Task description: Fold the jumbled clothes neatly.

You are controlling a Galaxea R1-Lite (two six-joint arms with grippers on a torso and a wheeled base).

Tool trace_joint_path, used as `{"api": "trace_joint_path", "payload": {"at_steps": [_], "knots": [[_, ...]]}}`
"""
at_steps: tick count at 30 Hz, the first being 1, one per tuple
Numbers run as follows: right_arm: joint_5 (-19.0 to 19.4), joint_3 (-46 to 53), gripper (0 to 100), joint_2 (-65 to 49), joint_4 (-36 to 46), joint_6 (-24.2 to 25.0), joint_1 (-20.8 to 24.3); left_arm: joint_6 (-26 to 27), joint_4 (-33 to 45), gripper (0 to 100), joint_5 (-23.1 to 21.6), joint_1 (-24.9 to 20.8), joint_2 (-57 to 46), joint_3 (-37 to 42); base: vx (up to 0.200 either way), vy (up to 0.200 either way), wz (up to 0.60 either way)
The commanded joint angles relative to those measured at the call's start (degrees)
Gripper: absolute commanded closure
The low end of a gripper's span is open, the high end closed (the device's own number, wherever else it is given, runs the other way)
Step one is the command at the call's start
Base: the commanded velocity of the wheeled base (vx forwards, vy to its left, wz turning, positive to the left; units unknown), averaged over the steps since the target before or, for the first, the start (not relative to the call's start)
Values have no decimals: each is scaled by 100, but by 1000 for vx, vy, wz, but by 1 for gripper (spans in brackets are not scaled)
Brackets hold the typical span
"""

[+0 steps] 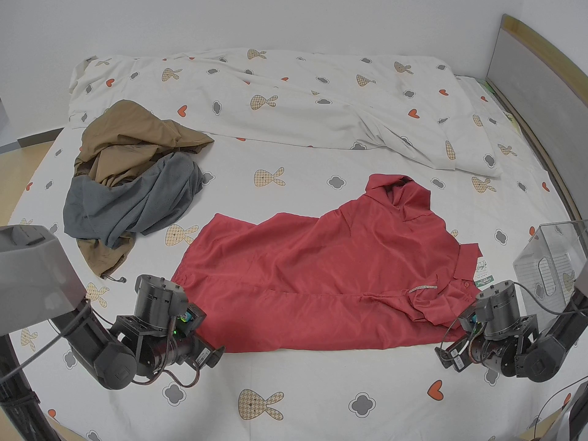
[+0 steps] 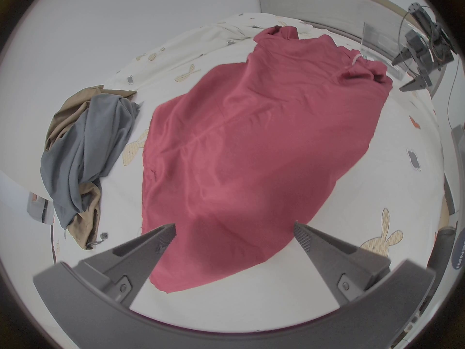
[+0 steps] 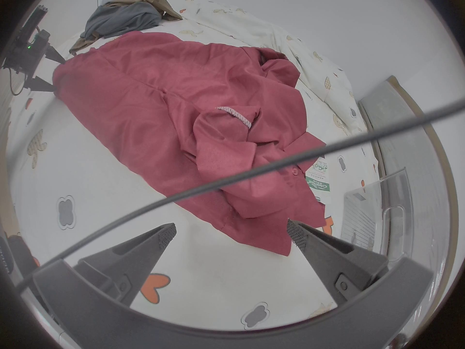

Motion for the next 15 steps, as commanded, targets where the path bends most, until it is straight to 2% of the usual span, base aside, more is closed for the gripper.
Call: {"api": "trace_joint_path", "payload": {"at_steps": [1,6,11,15], "knots": [[-105,82,0,952,-503,-45,1,50,-165,0,39,-74,360,133,0,0,0],[-105,196,0,1225,-969,-142,-297,50,-182,0,39,-65,377,115,0,0,0],[-105,126,0,1102,-1022,-291,-719,50,-182,0,21,-47,377,80,0,0,0],[-96,65,0,1128,-1022,-309,-807,41,-235,0,21,-47,421,63,0,0,0]]}}
